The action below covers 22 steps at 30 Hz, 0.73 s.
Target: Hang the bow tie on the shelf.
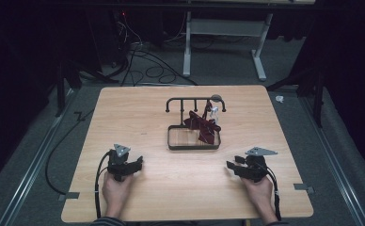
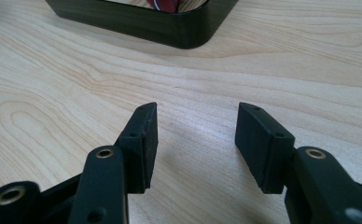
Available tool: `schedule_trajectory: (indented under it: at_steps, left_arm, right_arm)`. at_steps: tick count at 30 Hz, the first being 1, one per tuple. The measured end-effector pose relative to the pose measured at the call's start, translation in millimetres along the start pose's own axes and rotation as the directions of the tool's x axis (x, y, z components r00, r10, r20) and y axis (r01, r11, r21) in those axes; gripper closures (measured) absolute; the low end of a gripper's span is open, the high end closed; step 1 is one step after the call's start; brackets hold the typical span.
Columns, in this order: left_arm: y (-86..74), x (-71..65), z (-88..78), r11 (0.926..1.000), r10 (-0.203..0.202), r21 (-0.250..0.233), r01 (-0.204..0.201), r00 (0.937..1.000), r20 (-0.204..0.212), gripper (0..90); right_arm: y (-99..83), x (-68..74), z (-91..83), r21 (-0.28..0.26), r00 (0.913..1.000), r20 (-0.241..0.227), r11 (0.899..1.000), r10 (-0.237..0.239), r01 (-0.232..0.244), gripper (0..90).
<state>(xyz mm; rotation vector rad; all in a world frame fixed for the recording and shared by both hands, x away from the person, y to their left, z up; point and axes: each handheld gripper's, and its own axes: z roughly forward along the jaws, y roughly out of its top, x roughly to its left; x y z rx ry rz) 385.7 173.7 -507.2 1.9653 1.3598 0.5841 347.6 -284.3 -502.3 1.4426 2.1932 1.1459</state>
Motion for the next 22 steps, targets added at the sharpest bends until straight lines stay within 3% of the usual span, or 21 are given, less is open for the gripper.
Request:
schedule_trajectory:
  at_steps: [3,8,22]
  left_arm:
    - [0.0,-0.2,0.1,1.0,-0.003,-0.002,0.003,1.0,0.0,26.9]
    - [0.0,-0.1,0.1,1.0,-0.002,-0.002,0.002,1.0,0.0,26.9]
    - [0.0,-0.2,0.2,1.0,-0.003,-0.002,0.003,1.0,-0.001,26.9]
  right_arm:
    - [0.1,5.9,1.2,0.009,0.998,0.037,0.999,-0.05,0.05,48.4]
    - [-0.7,20.4,4.6,0.039,0.9796,0.126,0.988,-0.156,0.153,47.2]
    - [-0.4,19.9,5.0,0.04,0.9798,0.122,0.987,-0.158,0.155,46.3]
